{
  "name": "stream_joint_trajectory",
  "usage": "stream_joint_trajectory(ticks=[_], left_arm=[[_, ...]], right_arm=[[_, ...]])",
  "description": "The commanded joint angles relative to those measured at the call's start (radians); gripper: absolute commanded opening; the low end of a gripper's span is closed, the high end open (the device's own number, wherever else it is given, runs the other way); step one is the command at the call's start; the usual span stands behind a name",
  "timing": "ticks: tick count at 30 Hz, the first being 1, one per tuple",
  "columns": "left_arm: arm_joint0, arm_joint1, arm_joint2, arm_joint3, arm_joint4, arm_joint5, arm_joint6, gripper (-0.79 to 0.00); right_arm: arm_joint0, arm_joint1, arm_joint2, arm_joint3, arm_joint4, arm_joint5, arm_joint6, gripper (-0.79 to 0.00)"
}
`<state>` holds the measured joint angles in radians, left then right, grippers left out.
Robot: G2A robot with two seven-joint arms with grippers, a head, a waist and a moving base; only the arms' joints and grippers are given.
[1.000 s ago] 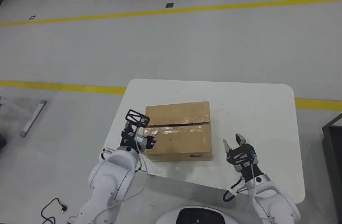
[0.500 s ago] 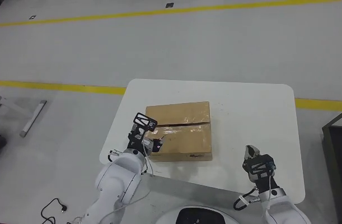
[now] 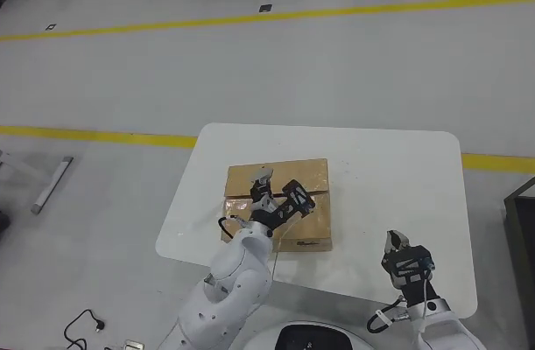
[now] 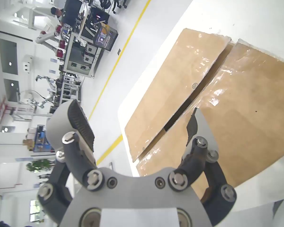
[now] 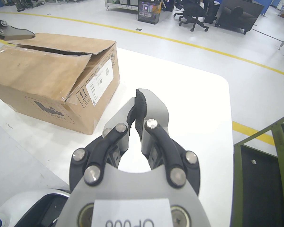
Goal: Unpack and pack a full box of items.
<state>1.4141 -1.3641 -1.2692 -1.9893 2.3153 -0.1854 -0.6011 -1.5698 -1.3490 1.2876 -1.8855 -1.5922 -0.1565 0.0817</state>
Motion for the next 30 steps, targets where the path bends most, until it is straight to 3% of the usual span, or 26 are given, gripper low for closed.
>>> stream_joint_trajectory(ticks=[1,10,21,30], left_arm=[[-0.007,0.000,0.008,0.024,0.023,-0.015,-0.004,0.000],[-0.064,-0.009,0.024,0.061,0.031,-0.083,-0.101,0.000],[-0.156,-0.029,0.082,0.187,0.102,-0.049,-0.188,0.000],[-0.230,-0.041,0.097,0.305,0.159,-0.016,-0.196,0.000]], right_arm=[[-0.004,0.001,0.004,0.000,0.006,0.002,-0.002,-0.739],[-0.010,0.005,0.013,-0.005,0.021,0.005,-0.004,-0.711],[-0.008,0.008,0.008,-0.004,0.024,0.016,-0.007,-0.683],[-0.013,0.010,0.009,-0.007,0.030,0.023,-0.007,-0.686]])
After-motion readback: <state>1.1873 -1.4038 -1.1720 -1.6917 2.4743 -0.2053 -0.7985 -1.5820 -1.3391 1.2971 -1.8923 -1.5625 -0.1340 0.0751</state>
